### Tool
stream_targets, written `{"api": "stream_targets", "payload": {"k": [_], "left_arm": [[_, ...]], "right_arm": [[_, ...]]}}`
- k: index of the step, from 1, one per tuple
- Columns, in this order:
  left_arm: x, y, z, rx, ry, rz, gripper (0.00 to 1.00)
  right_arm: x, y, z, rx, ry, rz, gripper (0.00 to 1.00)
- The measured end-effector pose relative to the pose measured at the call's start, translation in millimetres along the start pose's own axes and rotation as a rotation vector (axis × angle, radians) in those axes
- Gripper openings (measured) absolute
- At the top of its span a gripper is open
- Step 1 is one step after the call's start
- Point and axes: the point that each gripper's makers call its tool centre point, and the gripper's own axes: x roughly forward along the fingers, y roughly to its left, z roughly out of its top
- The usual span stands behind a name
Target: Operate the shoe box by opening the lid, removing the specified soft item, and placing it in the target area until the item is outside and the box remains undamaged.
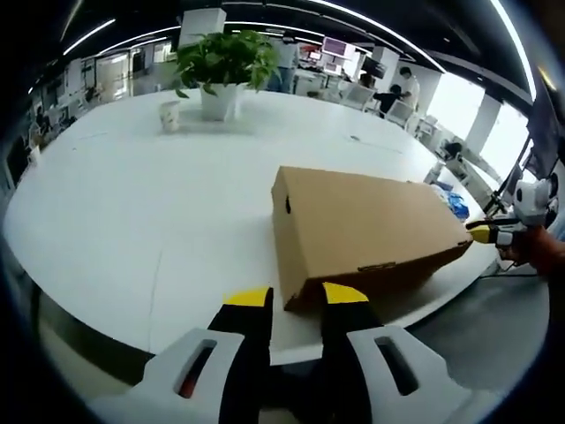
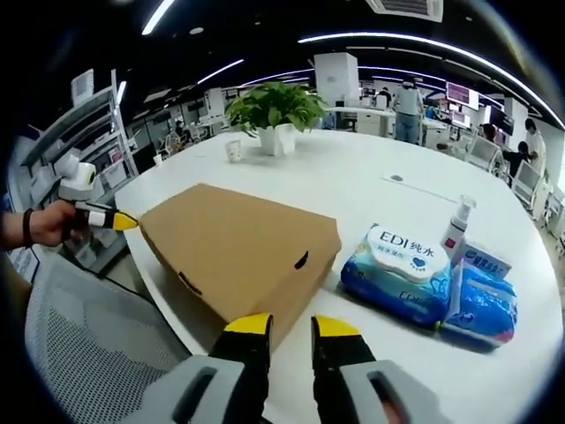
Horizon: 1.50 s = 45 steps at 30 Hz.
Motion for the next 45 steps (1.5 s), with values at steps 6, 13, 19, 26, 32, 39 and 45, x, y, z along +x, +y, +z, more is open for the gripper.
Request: {"api": "stream_targets", "payload": {"k": [6,13,19,26,32,39,45], "left_arm": [[-0.4,-3.7,12.7,-0.013,-0.026,-0.021,0.24],[4.0,-10.3,26.2,-0.010,-0.048,-0.037,0.25],[18.6,-14.3,27.4,-0.002,-0.020,-0.062,0.29],[33.9,-21.0,16.7,-0.014,0.036,-0.099,0.31],[40.5,-22.7,6.0,-0.025,0.076,-0.109,0.30],[41.3,-21.8,0.2,-0.104,0.082,-0.143,0.31],[46.5,-18.3,6.9,-0.106,0.065,-0.137,0.31]], "right_arm": [[-0.9,4.8,18.2,0.012,-0.045,0.028,0.20],[6.4,21.8,21.9,0.019,-0.034,0.082,0.28],[16.6,28.7,12.0,0.090,0.013,0.102,0.31],[26.1,30.6,5.9,0.200,0.035,0.116,0.35],[33.2,35.5,-1.1,0.208,0.070,0.129,0.31],[34.1,35.8,-5.7,0.245,0.084,0.142,0.31],[43.0,34.7,1.7,0.239,0.095,0.144,0.31]]}}
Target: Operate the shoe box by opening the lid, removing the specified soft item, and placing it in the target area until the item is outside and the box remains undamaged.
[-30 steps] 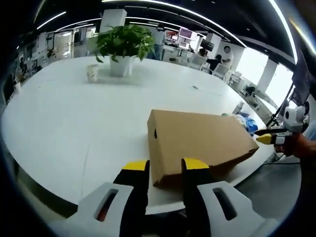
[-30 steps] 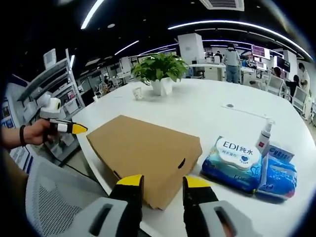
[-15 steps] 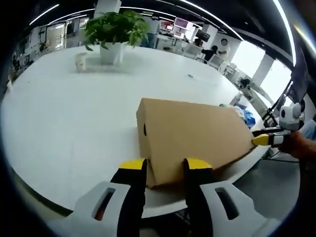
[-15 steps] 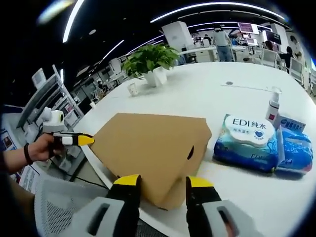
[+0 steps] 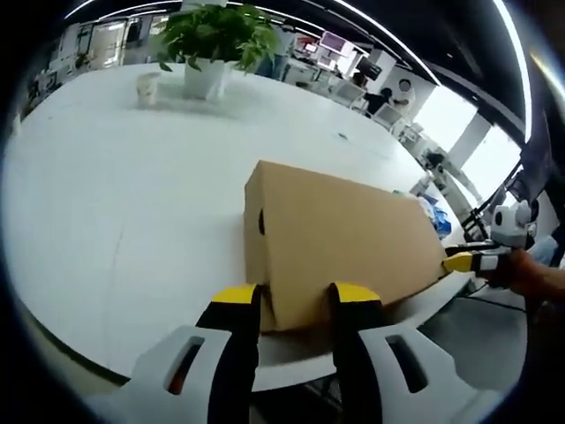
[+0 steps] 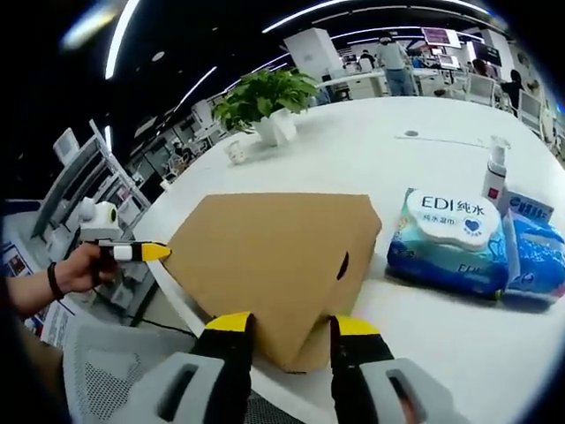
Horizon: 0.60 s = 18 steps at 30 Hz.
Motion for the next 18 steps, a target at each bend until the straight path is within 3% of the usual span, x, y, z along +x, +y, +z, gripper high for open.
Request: {"api": "stream_targets", "payload": {"k": [11,18], "left_arm": [[27.7,17.0,38.5,-0.007,-0.012,0.027,0.31],[56.6,13.5,66.0,-0.006,-0.016,0.023,0.31]], "right_arm": [[29.1,-12.2,38.9,-0.011,0.001,-0.018,0.31],[41.8,-38.3,71.9,-0.031,-0.002,-0.059,0.30]]}}
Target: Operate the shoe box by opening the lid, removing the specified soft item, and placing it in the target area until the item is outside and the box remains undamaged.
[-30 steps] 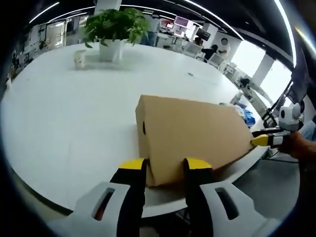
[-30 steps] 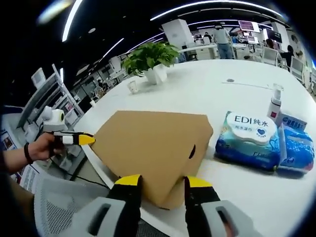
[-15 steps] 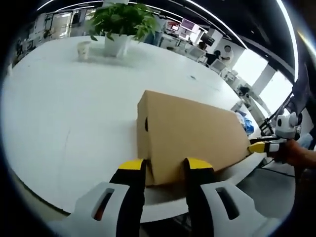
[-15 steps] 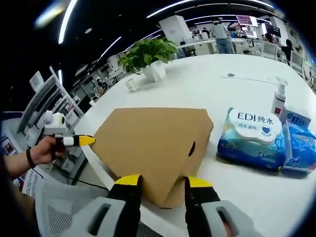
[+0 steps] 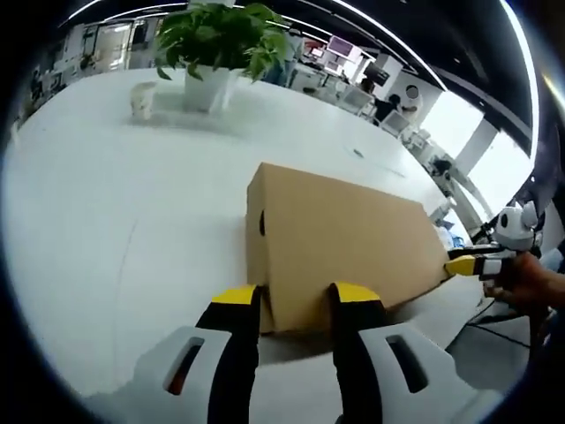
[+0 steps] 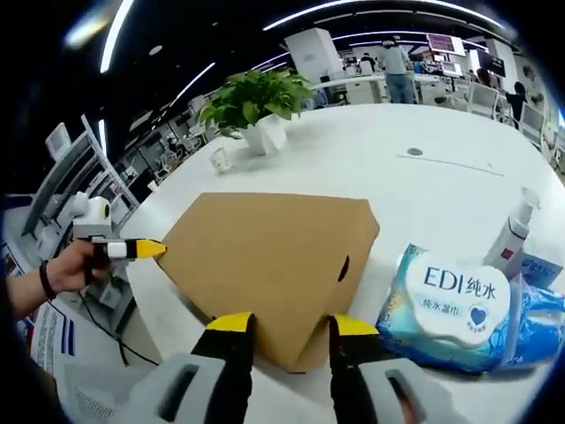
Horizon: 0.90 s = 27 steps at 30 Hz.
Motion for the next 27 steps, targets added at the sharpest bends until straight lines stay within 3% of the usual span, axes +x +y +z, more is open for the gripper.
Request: {"api": "stream_targets", "payload": {"k": [7,13,27], "left_arm": [[26.5,-10.1,20.0,-0.002,-0.006,-0.008,0.31],[38.4,-15.6,27.9,0.000,0.000,-0.017,0.31],[42.4,-15.9,30.5,0.007,0.008,-0.019,0.31]], "right_arm": [[5.3,-24.6,19.1,0.014,-0.007,-0.042,0.29],[6.8,-36.7,27.0,0.031,-0.017,-0.056,0.29],[6.9,-41.4,29.8,0.034,-0.023,-0.061,0.29]]}}
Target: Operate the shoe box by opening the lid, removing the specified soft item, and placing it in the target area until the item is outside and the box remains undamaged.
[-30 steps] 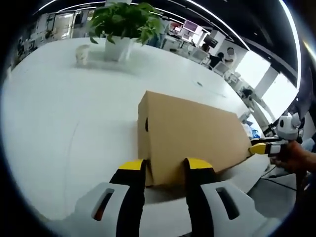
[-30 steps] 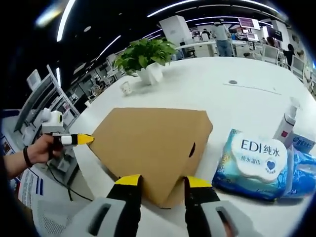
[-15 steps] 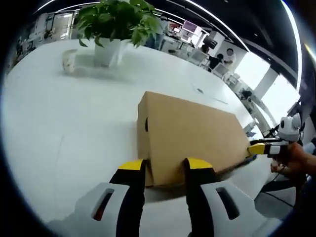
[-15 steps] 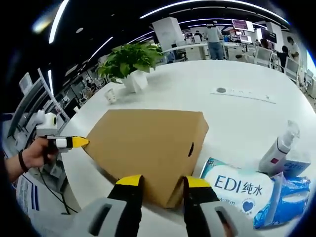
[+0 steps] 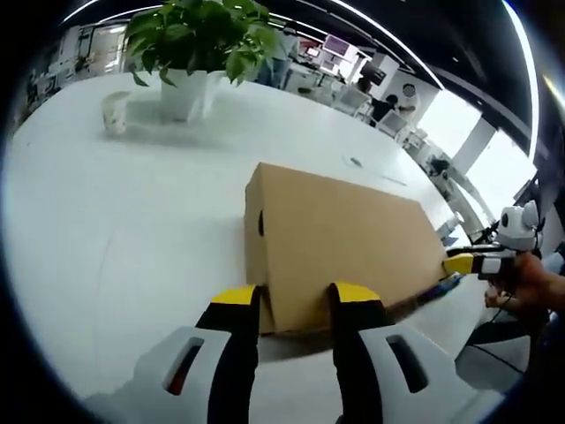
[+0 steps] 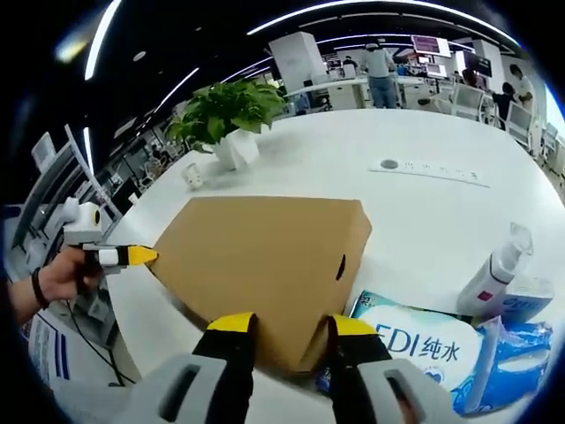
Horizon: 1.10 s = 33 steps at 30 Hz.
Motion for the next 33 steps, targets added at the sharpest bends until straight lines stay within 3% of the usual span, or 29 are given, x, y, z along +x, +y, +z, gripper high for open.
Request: {"api": "stream_targets", "payload": {"k": [5,8,13,17,22,27,33], "left_arm": [[0.3,-3.5,-0.5,0.000,0.010,0.019,0.34],[-1.3,-3.9,-1.3,-0.003,0.002,0.039,0.35],[-12.9,-9.4,2.3,-0.002,-0.019,0.051,0.38],[-28.4,-28.1,8.1,0.074,-0.049,0.024,0.42],[-47.8,-53.5,11.5,0.173,-0.088,-0.005,0.48],[-68.3,-81.5,11.4,0.264,-0.130,-0.038,0.52],[-82.2,-102.4,-5.0,0.347,-0.111,-0.045,0.57]], "right_arm": [[-1.0,0.4,0.8,-0.008,-0.006,-0.003,0.29],[-4.0,-0.7,2.5,-0.027,-0.014,-0.009,0.35],[-25.5,-3.2,13.7,-0.047,-0.071,0.013,0.40],[-58.0,-18.6,15.9,-0.061,-0.127,-0.010,0.45],[-102.6,-40.3,15.8,0.014,-0.232,-0.058,0.50],[-154.6,-53.1,5.0,0.050,-0.308,-0.092,0.50],[-205.0,-68.7,-22.8,0.082,-0.354,-0.176,0.55]]}}
